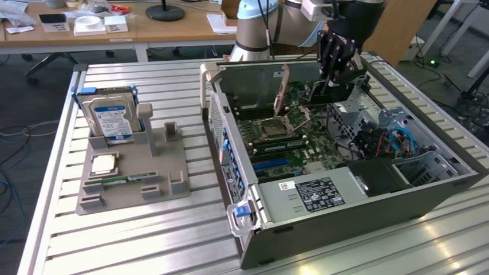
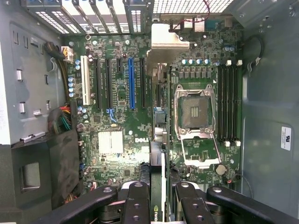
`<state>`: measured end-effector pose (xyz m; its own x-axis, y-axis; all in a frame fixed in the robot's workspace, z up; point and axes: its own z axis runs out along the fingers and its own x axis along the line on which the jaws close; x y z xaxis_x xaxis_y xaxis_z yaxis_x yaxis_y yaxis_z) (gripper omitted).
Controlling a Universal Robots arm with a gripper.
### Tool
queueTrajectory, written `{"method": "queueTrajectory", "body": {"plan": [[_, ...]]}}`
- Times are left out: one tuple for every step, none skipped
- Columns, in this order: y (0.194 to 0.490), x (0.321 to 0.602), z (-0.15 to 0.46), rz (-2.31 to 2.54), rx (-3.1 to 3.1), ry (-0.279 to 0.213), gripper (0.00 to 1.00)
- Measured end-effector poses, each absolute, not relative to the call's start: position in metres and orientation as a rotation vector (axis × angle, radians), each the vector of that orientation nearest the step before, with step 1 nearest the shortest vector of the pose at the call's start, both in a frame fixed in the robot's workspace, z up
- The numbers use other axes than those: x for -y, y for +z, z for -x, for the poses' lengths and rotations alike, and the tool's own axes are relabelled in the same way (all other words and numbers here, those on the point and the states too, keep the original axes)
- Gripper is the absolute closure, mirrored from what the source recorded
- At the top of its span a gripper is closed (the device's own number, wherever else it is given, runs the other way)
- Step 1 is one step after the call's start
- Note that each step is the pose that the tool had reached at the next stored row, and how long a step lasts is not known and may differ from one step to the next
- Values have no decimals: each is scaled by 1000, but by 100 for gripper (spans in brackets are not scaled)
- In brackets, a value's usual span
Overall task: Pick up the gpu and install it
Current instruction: 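Insert the gpu into the slot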
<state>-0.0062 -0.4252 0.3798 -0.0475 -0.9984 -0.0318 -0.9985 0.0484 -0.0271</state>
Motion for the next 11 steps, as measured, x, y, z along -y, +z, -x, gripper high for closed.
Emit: {"method": "queueTrajectory", "body": {"plan": [[380, 425, 6, 2139, -2244, 4, 74], [380, 425, 6, 2139, -2244, 4, 74], [380, 425, 6, 2139, -2244, 4, 74], [380, 425, 6, 2139, -2244, 4, 74], [380, 425, 6, 2139, -2244, 3, 74], [380, 425, 6, 2139, -2244, 4, 74], [380, 425, 6, 2139, -2244, 4, 74], [380, 425, 6, 2139, -2244, 4, 74], [380, 425, 6, 2139, -2244, 4, 74], [380, 425, 6, 2139, -2244, 4, 74], [379, 425, 6, 2139, -2244, 4, 74]]}}
